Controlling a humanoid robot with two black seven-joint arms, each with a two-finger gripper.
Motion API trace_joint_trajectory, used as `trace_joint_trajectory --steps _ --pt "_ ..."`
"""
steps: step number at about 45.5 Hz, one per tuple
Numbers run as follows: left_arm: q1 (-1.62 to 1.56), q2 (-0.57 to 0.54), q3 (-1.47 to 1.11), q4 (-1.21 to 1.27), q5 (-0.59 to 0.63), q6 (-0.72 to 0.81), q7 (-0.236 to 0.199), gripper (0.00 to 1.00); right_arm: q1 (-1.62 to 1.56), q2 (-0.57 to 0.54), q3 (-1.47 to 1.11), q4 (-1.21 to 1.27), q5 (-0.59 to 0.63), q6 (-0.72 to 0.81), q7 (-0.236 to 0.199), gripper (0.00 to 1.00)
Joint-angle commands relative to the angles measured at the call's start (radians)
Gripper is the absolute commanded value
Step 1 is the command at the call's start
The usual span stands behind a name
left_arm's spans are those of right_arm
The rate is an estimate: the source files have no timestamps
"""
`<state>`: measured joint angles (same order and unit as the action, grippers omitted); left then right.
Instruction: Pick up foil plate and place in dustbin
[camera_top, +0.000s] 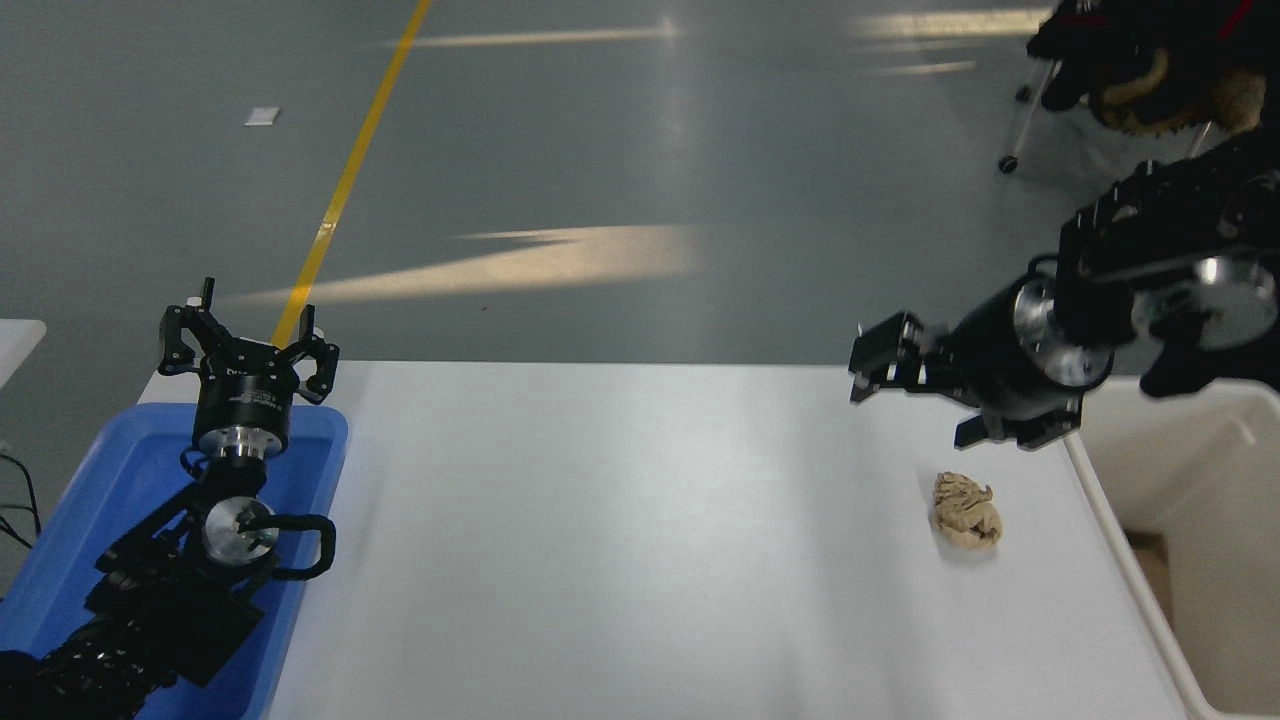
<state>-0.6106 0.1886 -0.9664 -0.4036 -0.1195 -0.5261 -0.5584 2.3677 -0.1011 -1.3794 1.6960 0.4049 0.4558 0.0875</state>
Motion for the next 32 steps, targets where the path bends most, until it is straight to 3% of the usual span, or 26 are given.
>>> trace_joint_trajectory --steps 1,11,32 --pt "0.0 0.0 0.0 0.0 0.0 0.0 0.0 0.99 0.131 0.101 -0.065 0.049 0.141 0.122 -0.006 1.0" --pt "0.0 0.0 0.0 0.0 0.0 0.0 0.0 0.99 0.081 0.101 -0.28 0.049 0.232 0.248 -0.005 1.0" --pt "0.0 0.0 0.0 0.0 0.0 0.001 -0.002 0.99 0.077 0.101 -0.268 0.049 0.244 0.33 -0.003 1.0"
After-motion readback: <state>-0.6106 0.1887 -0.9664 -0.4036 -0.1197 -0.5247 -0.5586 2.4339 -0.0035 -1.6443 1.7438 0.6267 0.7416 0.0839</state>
